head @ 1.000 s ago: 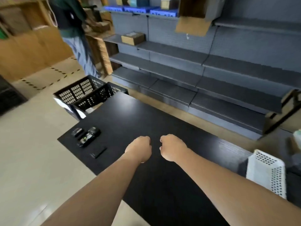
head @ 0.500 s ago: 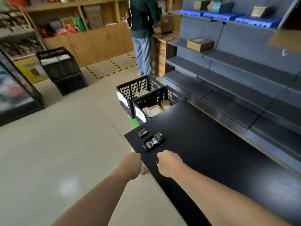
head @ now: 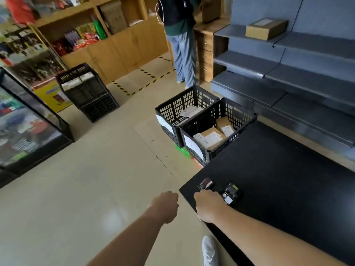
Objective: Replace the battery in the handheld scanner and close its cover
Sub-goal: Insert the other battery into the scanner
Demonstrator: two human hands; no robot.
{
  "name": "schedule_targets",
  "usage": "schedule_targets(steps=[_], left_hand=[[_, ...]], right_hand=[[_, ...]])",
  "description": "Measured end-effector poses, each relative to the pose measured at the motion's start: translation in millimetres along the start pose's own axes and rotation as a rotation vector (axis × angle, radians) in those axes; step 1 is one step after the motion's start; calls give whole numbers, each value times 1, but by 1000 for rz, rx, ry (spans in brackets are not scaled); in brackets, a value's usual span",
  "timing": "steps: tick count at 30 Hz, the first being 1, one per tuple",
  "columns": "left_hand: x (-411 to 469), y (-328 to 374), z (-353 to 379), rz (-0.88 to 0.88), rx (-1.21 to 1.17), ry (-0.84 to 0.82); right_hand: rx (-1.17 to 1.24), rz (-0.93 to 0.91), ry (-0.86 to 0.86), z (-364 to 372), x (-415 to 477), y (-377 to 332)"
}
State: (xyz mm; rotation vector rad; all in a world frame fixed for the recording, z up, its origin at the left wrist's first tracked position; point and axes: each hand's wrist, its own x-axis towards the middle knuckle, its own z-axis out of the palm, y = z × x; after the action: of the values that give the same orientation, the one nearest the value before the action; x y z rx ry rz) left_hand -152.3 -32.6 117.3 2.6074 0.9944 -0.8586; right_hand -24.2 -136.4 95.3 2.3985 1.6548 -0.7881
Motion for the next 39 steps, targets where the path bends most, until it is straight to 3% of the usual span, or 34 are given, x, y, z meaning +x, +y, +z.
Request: schedule_targets(steps=[7,13,20,28,35,39], left_hand=[[79,-6,-20,141,55,-130],[143,24,-32,354,163,-236],[184,25,-22,591,271,-241],[201,16,3,648,-63,-210],[220,16,35,587,-337,-159],[217,19,35,464,-542,-149]], right_hand=[[120,194,-90,2,39,29],[336,427,-1,11,37,43],[547,719,31,27,52,14],[914,1030,203,42,100,-5],[1114,1129,283,58,125,-2],[1209,1185,331,62,130,0]])
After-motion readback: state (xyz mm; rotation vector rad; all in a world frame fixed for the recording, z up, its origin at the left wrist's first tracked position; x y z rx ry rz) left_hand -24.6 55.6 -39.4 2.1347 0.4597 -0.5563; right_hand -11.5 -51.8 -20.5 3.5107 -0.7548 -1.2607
